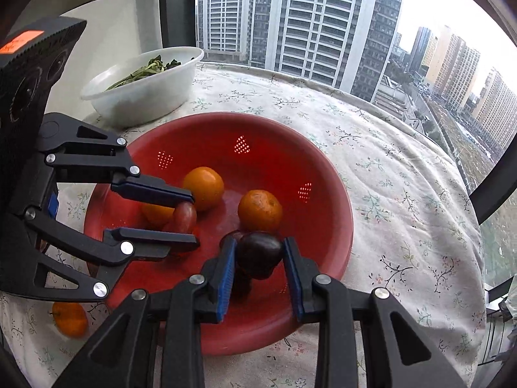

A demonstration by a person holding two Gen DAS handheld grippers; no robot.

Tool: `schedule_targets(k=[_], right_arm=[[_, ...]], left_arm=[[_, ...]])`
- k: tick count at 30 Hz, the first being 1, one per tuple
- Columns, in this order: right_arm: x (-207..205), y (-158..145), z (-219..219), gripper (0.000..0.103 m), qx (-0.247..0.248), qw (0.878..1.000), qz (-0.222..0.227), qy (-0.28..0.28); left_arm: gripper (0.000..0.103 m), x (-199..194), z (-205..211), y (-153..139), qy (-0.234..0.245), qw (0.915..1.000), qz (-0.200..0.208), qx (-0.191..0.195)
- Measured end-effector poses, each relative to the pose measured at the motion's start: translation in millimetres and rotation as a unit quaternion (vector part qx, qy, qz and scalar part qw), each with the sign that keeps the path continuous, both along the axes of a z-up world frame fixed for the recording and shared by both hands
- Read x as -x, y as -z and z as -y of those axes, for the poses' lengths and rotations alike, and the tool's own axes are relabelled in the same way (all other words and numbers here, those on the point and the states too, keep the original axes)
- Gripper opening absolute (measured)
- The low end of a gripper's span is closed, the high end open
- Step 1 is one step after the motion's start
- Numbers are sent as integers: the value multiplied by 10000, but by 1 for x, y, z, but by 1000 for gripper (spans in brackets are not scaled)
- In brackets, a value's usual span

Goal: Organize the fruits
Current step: 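Carry the oval tomato and dark plum over the colander and lower them, then open both tools to drop the tomato and plum into the colander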

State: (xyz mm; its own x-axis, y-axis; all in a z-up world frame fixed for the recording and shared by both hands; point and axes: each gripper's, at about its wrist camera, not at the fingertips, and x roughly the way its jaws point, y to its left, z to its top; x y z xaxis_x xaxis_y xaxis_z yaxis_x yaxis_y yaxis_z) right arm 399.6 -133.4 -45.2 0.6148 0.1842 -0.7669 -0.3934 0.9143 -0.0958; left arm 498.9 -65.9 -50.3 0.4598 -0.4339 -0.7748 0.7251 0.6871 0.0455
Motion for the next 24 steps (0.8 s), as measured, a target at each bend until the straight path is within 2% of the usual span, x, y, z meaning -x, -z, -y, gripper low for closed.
schedule_targets(k=[10,13,14,15,16,17,24], right_arm=[[-1,3,-8,32,345,9993,117,-67],[-1,3,-9,38,376,9992,123,-72],[-1,3,-9,40,369,9992,132,-86],[-2,3,-9,41,366,9992,120,-92],[-2,2,-10,42,377,9992,122,-87],[-2,2,-10,42,375,9992,136,-74],[2,-3,-9,43,355,9991,213,-28]], left_arm=[[26,7,-4,-2,-69,10000,31,36],[27,7,-4,-2,-92,9999,38,35],[36,7,-4,-2,-106,9999,37,59],[61,8,-4,-2,-109,9999,51,94],[73,9,-5,-3,-120,9998,104,77],[77,11,-6,-4,-146,9997,174,104],[77,15,-10,-9,-177,9994,196,230]])
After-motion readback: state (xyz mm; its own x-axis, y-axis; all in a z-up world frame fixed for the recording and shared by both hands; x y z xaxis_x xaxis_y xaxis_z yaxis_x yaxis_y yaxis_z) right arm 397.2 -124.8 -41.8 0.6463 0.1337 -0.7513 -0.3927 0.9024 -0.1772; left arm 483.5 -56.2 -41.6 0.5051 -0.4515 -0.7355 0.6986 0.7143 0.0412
